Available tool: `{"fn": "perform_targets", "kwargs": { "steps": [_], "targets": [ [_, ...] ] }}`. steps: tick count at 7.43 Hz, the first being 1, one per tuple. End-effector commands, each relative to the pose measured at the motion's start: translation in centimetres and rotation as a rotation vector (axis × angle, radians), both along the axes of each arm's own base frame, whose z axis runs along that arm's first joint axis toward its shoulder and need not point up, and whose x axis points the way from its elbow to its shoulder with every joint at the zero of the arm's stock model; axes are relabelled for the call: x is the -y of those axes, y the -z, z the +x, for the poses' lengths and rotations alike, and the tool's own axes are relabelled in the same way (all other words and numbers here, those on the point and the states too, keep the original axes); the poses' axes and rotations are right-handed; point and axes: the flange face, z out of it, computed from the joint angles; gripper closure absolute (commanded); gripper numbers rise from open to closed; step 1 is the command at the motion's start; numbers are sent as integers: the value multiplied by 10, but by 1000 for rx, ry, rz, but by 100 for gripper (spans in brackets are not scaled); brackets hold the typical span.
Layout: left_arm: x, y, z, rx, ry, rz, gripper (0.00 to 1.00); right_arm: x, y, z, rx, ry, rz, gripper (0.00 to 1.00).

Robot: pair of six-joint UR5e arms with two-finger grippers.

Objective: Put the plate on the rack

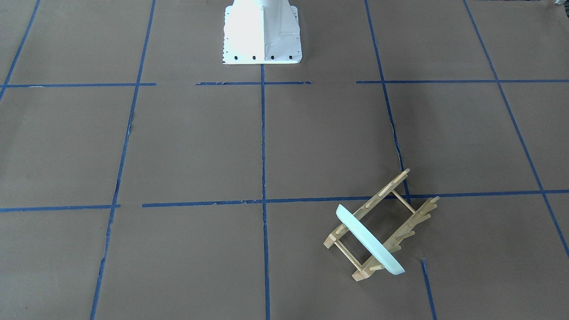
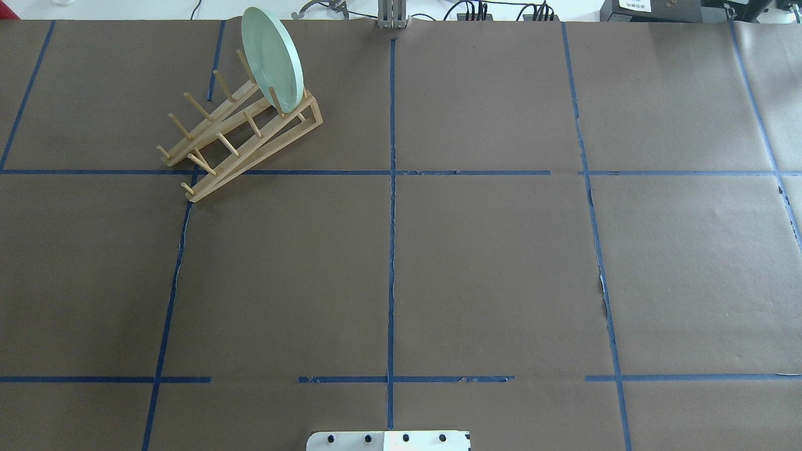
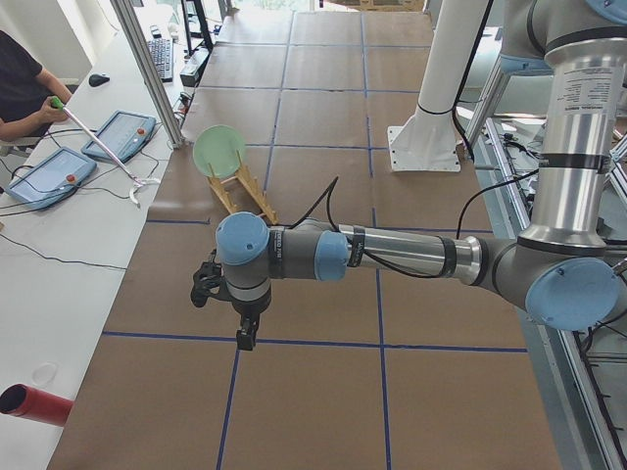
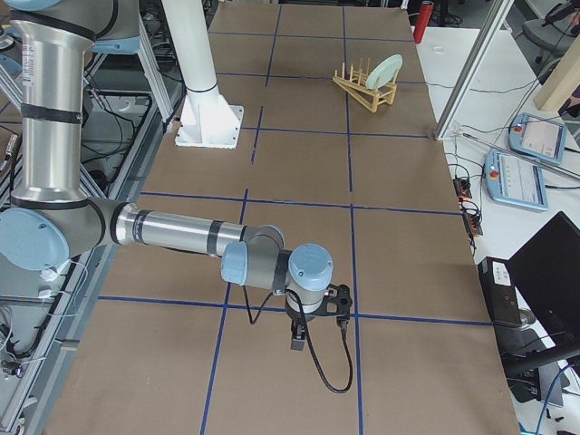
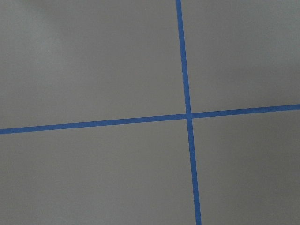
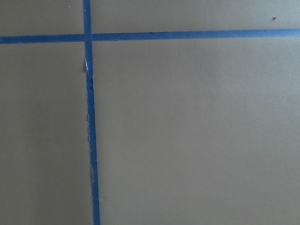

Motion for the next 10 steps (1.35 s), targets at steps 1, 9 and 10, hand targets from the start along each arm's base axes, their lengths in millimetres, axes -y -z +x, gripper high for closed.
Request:
{"fn": "perform_targets", "kwargs": {
  "steps": [1, 9, 10],
  "targets": [
    [-16, -19, 3, -24, 1, -44, 0, 0, 0, 0, 0, 0, -1, 0],
    [-15, -20, 10, -44, -9, -41, 0, 0, 0, 0, 0, 0, 1, 0],
    [-16, -20, 11, -45, -10, -62, 0, 0, 0, 0, 0, 0, 1, 0]
  ]
}}
